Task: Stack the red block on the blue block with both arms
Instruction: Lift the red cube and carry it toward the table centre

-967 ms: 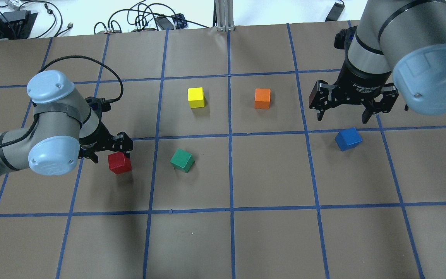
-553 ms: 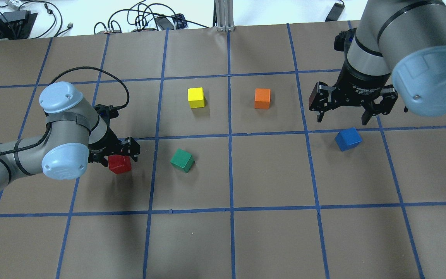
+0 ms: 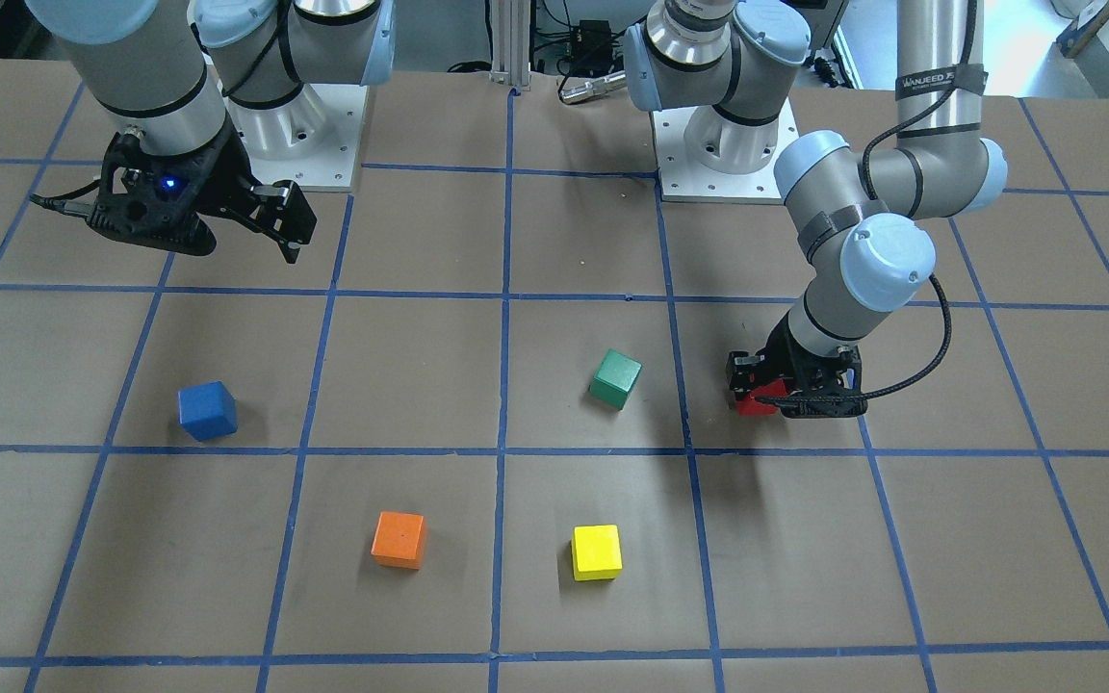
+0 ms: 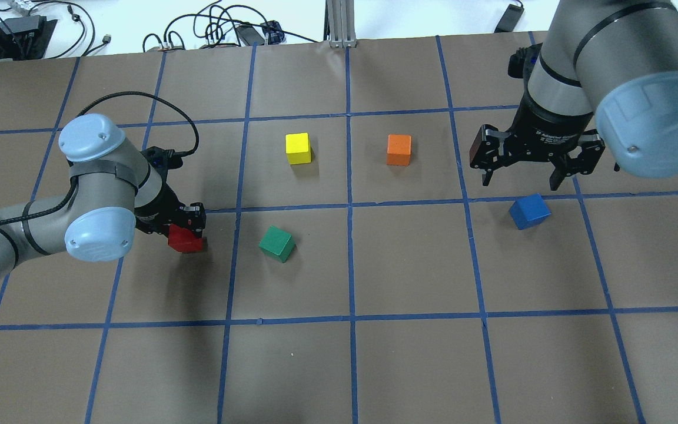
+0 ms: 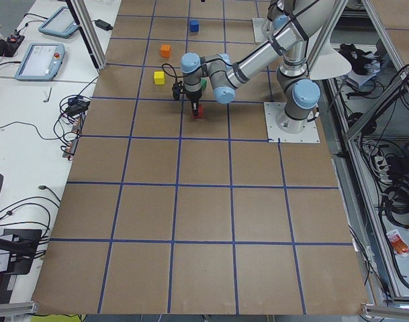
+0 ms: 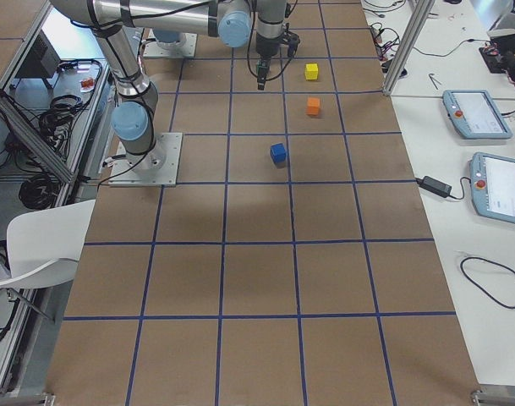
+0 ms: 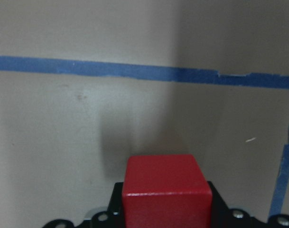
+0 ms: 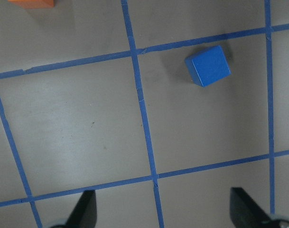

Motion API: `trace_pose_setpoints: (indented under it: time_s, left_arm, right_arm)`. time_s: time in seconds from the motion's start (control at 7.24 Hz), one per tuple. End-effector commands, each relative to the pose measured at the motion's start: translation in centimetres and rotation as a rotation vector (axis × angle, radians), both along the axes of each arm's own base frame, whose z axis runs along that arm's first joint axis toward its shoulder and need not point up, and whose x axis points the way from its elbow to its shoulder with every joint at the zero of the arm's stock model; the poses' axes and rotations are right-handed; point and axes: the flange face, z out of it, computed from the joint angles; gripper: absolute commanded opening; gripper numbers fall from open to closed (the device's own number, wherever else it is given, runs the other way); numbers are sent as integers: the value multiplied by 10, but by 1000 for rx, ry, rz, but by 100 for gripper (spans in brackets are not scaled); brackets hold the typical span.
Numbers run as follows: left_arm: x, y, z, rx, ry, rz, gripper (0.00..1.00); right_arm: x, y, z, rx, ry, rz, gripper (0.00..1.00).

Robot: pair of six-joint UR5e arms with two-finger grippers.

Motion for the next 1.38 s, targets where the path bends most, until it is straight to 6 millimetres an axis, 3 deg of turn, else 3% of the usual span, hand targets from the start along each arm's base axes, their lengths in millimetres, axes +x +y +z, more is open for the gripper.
trace_pose_setpoints:
  time_s: [0.0, 0.14, 0.28, 0.41, 0.55, 0.69, 0.97, 1.11, 1.24]
  left_arm:
    - [-87, -34, 45, -57, 55, -127, 0]
    - [-154, -46, 68, -104, 57, -114, 0]
    - [-205, -51, 77, -81, 59, -108, 0]
    - [-251, -50, 72, -78, 62, -120, 0]
    - [-287, -38, 48, -49, 54, -144, 0]
    - [-310, -35, 29, -78, 36, -160, 0]
    - [-320, -38, -10, -53, 21, -151, 0]
    - [-321, -40, -11, -55, 19, -148, 14]
    - [-315, -44, -8, -92, -38, -151, 87]
  right_arm:
    - [-1, 0, -2, 5, 2, -1, 100]
    - [0, 0, -2, 5, 2, 0, 100]
    - [-1, 2, -5, 11, 2, -1, 100]
    - [-1, 2, -7, 11, 3, -3, 100]
    - [-1, 1, -7, 8, 2, -1, 100]
    - [-1, 1, -7, 8, 2, -1, 100]
    - [-1, 1, -7, 7, 3, -3, 100]
    - [-1, 2, -7, 8, 1, -5, 100]
    - [0, 1, -6, 5, 1, -6, 100]
